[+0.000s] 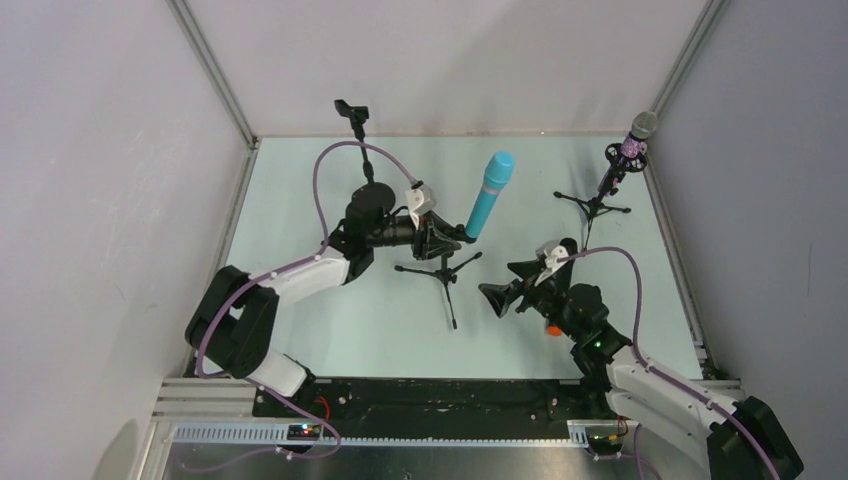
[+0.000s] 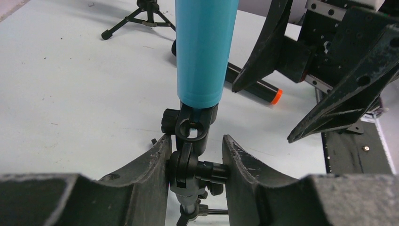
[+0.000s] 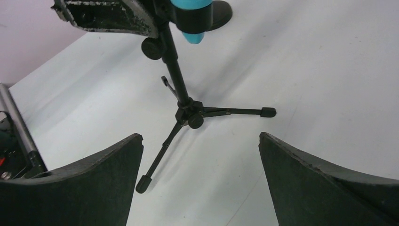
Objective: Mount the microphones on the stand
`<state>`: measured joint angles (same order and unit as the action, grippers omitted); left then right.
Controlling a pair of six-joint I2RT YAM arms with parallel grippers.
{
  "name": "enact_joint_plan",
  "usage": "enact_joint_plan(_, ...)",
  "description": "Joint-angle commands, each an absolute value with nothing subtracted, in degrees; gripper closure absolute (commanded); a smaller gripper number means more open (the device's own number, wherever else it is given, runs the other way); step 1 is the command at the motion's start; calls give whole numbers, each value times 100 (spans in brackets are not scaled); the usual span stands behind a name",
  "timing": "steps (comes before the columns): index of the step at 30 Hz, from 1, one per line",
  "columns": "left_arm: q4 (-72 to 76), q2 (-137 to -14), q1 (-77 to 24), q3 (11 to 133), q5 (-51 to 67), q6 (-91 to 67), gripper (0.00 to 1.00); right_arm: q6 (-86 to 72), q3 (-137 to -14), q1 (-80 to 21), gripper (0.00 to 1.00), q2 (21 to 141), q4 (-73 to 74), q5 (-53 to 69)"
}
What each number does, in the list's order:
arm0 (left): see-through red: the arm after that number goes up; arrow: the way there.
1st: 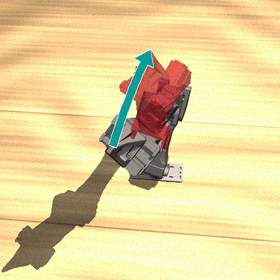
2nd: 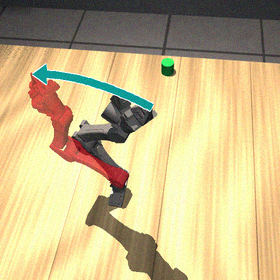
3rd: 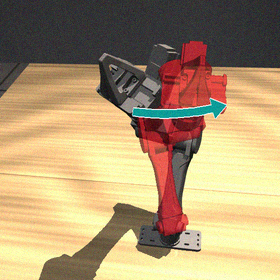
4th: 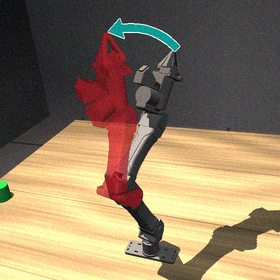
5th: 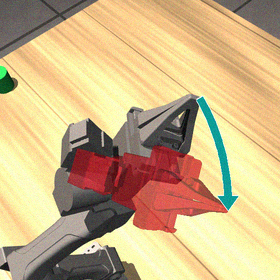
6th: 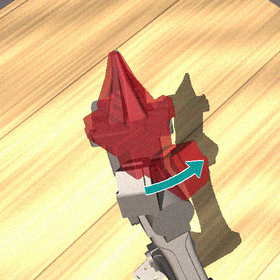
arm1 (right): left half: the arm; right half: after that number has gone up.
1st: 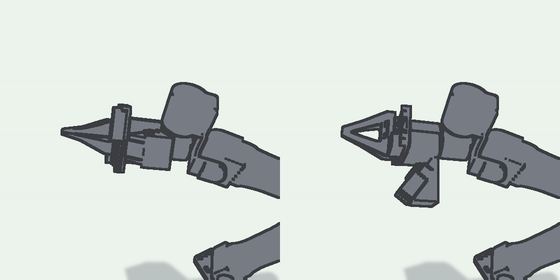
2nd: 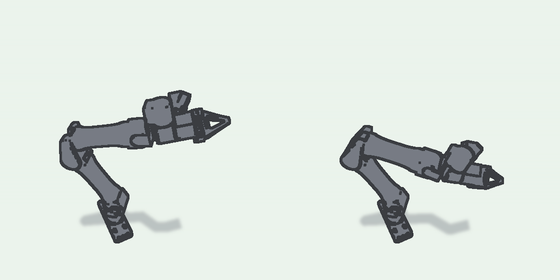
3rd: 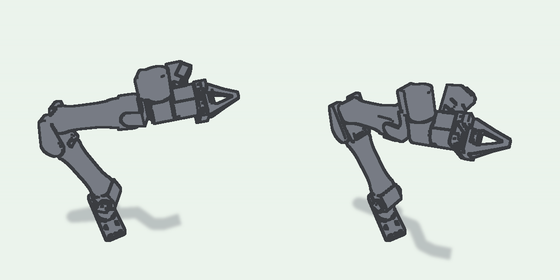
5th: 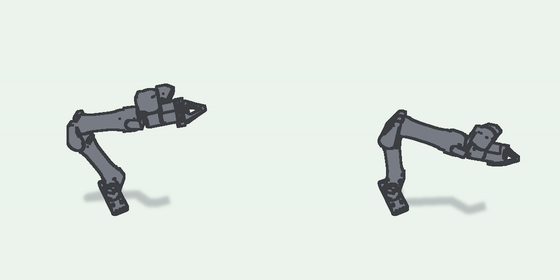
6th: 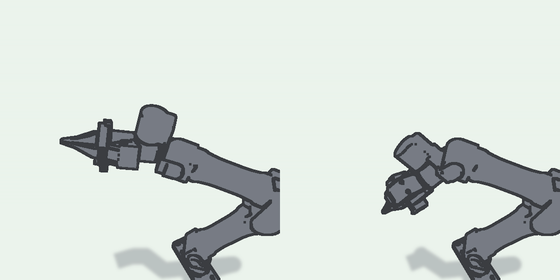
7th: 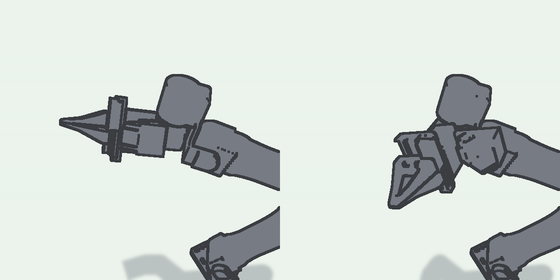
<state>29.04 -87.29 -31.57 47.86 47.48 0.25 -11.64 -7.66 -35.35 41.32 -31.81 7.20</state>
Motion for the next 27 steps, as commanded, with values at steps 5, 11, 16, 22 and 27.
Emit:
enact_joint_plan(5,3198,-7899,-3177,4731,4709,-388,100,-845,-1224,-4051,5,4622,-3885,973)
enact_joint_plan(11,3087,-7451,-3341,4601,4562,-243,100,-662,-1344,-4531,8,5016,-4321,855)
enact_joint_plan(16,2984,-7117,-3517,4582,4412,-216,100,-644,-1415,-4758,10,5302,-4759,745)
enact_joint_plan(22,2879,-6902,-3921,4553,4170,-232,100,-661,-1570,-4905,13,5657,-5001,686)
enact_joint_plan(27,2813,-6691,-4149,4536,3897,-279,100,-704,-1601,-4979,17,5913,-5258,620)
